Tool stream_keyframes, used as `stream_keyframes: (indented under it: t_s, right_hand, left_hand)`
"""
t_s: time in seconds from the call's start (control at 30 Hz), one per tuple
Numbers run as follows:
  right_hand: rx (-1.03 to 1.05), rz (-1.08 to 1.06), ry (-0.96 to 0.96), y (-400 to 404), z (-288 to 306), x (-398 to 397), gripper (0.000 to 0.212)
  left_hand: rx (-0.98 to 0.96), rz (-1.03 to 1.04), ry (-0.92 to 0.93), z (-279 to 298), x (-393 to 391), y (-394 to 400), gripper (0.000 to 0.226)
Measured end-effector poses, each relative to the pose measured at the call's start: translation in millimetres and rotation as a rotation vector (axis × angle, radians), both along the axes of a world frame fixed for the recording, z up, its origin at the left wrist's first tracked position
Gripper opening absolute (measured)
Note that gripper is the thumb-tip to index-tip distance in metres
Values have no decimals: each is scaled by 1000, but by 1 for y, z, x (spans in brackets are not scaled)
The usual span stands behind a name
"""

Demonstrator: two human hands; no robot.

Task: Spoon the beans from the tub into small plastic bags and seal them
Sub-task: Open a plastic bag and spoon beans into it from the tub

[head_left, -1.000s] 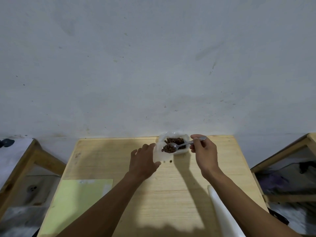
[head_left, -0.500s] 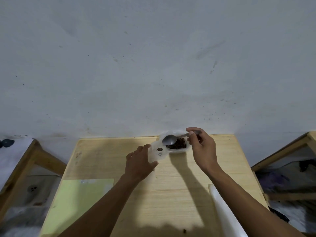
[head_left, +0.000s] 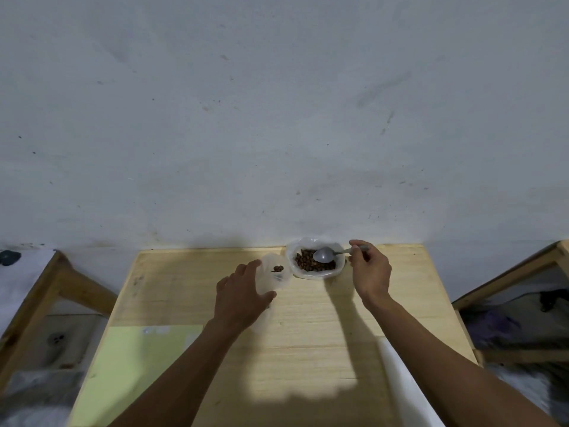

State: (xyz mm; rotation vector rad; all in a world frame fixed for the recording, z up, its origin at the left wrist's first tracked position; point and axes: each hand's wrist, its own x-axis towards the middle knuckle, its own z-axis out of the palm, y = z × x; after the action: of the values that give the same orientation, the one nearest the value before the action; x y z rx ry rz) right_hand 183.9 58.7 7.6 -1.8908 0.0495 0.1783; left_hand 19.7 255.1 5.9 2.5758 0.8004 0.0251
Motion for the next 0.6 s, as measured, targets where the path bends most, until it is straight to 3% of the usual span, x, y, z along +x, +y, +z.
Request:
stream_keyframes:
  t_s: [0.23, 0.4, 0.6]
  right_hand:
    - [21, 49, 102, 14, -20, -7, 18]
    - [126, -78, 240, 10, -26, -4, 25]
    - [199, -181, 226, -4, -13, 4, 19]
  left_hand:
    - [4, 1, 27, -4, -2, -2, 79]
    - [-10, -5, 41, -10, -5, -5, 79]
    - [-9, -14, 49, -10, -4, -5, 78]
